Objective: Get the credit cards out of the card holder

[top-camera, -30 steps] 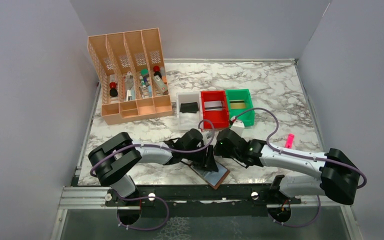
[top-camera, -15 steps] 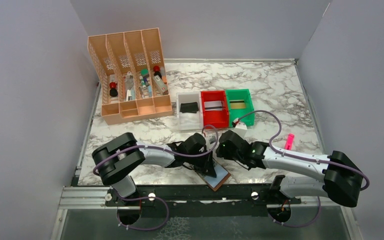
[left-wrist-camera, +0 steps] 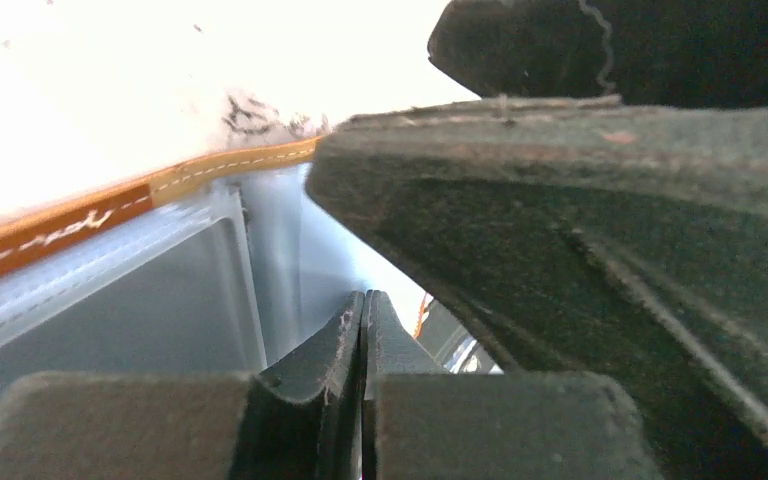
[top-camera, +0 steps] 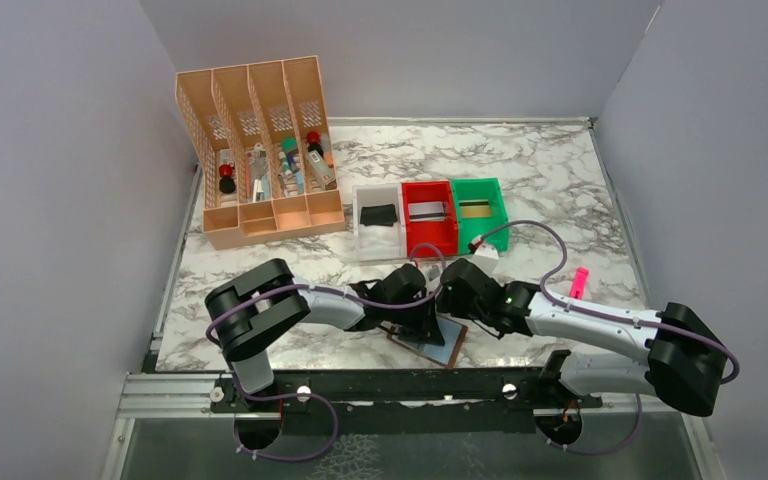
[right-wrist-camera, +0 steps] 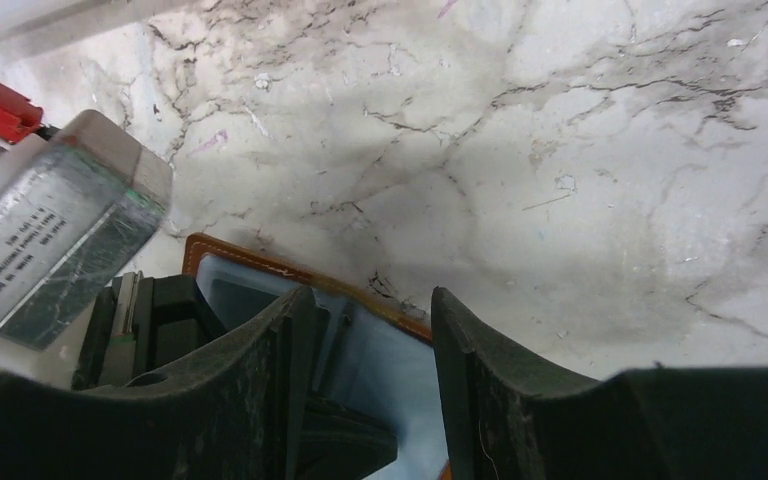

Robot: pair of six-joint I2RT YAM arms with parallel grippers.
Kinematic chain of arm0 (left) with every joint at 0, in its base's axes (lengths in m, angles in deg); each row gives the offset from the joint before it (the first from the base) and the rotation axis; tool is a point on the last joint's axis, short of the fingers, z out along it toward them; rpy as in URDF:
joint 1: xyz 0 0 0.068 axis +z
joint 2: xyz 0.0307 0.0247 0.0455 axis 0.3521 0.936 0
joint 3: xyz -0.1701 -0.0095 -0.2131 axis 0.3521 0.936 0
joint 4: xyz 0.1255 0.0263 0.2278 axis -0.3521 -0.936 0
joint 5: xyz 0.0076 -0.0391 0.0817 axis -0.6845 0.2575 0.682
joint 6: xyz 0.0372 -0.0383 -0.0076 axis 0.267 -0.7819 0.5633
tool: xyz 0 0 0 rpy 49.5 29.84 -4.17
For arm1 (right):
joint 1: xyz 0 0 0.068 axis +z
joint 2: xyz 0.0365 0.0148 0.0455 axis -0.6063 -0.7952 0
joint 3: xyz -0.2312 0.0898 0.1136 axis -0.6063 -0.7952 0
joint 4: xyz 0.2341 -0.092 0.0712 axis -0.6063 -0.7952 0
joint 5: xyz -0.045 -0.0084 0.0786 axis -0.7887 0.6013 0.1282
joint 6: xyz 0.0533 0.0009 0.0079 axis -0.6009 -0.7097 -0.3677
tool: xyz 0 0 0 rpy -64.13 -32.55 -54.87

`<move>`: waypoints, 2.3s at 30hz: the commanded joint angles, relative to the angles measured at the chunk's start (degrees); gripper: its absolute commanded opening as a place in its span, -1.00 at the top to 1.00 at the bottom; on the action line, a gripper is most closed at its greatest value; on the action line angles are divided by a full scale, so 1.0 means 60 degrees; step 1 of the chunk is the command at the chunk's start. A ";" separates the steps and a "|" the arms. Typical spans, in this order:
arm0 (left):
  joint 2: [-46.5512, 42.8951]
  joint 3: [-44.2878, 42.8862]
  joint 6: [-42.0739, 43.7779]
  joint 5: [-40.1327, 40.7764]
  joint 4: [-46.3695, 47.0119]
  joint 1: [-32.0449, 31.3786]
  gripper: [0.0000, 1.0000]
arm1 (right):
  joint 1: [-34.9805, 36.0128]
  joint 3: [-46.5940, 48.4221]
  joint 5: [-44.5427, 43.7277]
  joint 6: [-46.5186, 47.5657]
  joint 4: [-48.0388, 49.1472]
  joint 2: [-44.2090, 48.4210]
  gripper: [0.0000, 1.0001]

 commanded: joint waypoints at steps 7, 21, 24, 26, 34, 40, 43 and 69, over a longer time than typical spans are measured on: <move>-0.0182 0.0058 -0.0400 0.3280 -0.0958 0.0223 0.93 | -0.0526 -0.0129 0.1192 0.0572 0.0659 0.0619 0.08; -0.2221 0.0702 0.0302 0.3131 -0.0995 0.0223 0.61 | -0.0568 0.0126 0.3438 0.1193 0.2092 -0.0134 0.26; -0.2633 0.0923 0.0287 0.3467 -0.1317 0.0223 0.62 | -0.0568 0.0158 0.3608 0.1212 0.2311 -0.0513 0.32; -0.2991 0.1119 0.0273 0.3719 -0.1560 0.0221 0.62 | -0.0568 0.0163 0.3762 0.1234 0.2464 -0.0728 0.33; -0.4296 0.1668 0.0273 0.4811 -0.2477 0.0251 0.50 | -0.0568 0.0114 0.4724 0.1459 0.3130 -0.1674 0.36; -0.4096 0.1650 0.0287 0.4599 -0.2531 0.0269 0.46 | -0.0568 0.0032 0.4735 0.1620 0.3038 -0.2016 0.35; -0.3830 0.1619 0.0252 0.4464 -0.2400 0.0267 0.46 | -0.0568 0.0026 0.5152 0.1876 0.3178 -0.2264 0.35; -0.5098 0.1632 0.0053 0.5742 -0.3580 0.0267 0.50 | -0.0581 -0.0900 0.4442 0.1026 0.3957 -0.1930 0.98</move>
